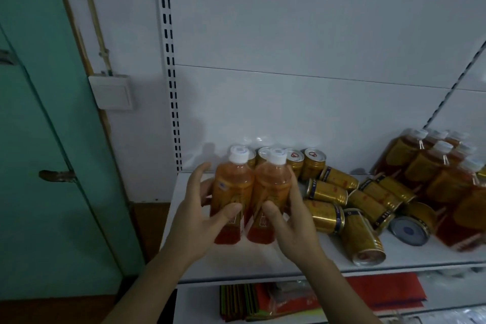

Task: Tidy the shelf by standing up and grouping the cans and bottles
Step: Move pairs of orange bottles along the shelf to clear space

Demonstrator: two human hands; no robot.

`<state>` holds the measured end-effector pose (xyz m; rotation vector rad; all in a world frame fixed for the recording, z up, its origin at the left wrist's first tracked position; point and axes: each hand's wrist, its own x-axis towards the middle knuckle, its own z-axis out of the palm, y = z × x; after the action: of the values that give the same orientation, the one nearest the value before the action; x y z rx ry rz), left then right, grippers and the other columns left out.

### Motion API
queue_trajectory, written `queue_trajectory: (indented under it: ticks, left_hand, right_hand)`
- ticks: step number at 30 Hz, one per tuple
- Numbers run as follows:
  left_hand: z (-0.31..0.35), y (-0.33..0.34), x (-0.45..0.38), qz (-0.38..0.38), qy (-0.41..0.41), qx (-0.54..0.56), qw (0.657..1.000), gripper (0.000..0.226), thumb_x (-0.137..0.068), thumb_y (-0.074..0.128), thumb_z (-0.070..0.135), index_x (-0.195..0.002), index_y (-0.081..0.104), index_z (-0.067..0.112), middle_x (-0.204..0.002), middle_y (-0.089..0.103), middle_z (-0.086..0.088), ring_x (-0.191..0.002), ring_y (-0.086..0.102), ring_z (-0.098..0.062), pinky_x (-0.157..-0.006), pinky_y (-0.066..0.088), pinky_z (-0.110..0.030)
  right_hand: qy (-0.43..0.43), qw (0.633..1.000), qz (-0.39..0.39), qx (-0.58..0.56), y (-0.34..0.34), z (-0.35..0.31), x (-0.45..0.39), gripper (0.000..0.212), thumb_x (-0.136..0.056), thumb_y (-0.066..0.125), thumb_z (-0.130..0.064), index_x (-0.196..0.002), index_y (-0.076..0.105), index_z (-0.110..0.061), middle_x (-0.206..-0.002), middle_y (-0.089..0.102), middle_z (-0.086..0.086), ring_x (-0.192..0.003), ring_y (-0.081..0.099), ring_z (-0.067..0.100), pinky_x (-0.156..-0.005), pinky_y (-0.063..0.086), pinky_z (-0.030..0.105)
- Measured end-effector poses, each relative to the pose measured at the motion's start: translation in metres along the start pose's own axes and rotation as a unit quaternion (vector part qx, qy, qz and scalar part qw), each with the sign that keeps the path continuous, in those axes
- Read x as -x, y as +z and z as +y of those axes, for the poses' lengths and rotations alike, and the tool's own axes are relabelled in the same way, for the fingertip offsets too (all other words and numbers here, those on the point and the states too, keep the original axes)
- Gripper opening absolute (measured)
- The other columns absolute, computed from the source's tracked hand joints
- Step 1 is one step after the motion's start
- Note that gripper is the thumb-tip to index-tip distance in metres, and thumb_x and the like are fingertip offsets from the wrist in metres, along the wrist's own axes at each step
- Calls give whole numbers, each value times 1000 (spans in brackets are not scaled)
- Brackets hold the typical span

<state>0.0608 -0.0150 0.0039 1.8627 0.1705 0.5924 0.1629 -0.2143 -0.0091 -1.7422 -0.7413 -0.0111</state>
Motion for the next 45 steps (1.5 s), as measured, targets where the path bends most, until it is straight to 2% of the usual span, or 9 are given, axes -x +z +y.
queue_trajectory:
  ticks: [6,13,16,21,26,31,37,42,45]
  left_hand:
    - [77,69,8,-29,100,62,993,57,-93,70,40,-143,46,54,-130,66,31,-120,63,6,-95,48,-9]
    - [140,212,31,-114,146,98,978,62,-94,74,44,-148,45,43,-137,65,27,-127,63,2,-101,51,-16]
    - [166,294,54,-161,161,107,968,70,-94,72,42,-156,40,35,-144,60,23,-133,59,-1,-104,52,-23]
    - [218,431,97,-222,176,131,950,74,-94,71,51,-159,35,41,-153,52,24,-141,52,-2,-109,49,-33]
    - [260,537,116,-306,173,140,925,74,-96,73,45,-159,34,40,-146,57,26,-134,56,2,-104,50,-23]
    - [268,633,114,-372,177,105,905,79,-91,72,54,-154,24,60,-144,50,39,-133,54,8,-108,47,-28]
    - [273,756,83,-406,174,102,891,81,-87,73,60,-153,27,59,-142,58,28,-127,62,-3,-104,57,-39]
    - [297,857,47,-423,185,100,882,80,-90,73,61,-153,24,59,-145,54,27,-133,59,-6,-108,56,-45]
    - [314,907,22,-426,189,79,881,80,-83,70,65,-147,22,65,-146,49,28,-137,55,-10,-108,56,-45]
  right_hand:
    - [-43,987,156,5,-65,-32,39,81,-104,54,-54,-169,8,-40,-153,45,-40,-144,47,-7,-110,43,12]
    - [-12,961,271,51,-206,-30,116,83,-98,55,-65,-168,11,-53,-166,41,-22,-153,42,5,-121,45,47]
    - [2,951,300,72,-285,-23,165,83,-98,56,-62,-168,15,-49,-163,46,-20,-149,47,4,-118,49,40]
    - [36,928,358,103,-413,-11,239,73,-96,55,-70,-158,17,-69,-155,49,-33,-143,50,-3,-116,51,35]
    - [75,915,379,116,-513,6,290,73,-100,54,-59,-162,16,-60,-154,47,-38,-142,48,-8,-118,46,37]
    - [117,900,401,122,-592,41,318,75,-100,55,-63,-164,17,-56,-154,54,-24,-140,54,0,-117,49,45]
    - [139,886,418,144,-691,90,314,72,-100,57,-59,-163,22,-53,-149,57,-25,-137,58,0,-114,52,45]
    - [161,869,438,164,-786,120,286,88,-85,59,-83,-161,21,-58,-147,58,-25,-135,60,5,-114,53,52]
    - [160,864,447,165,-836,138,268,86,-88,66,-70,-161,22,-56,-145,59,-23,-131,62,4,-111,55,47]
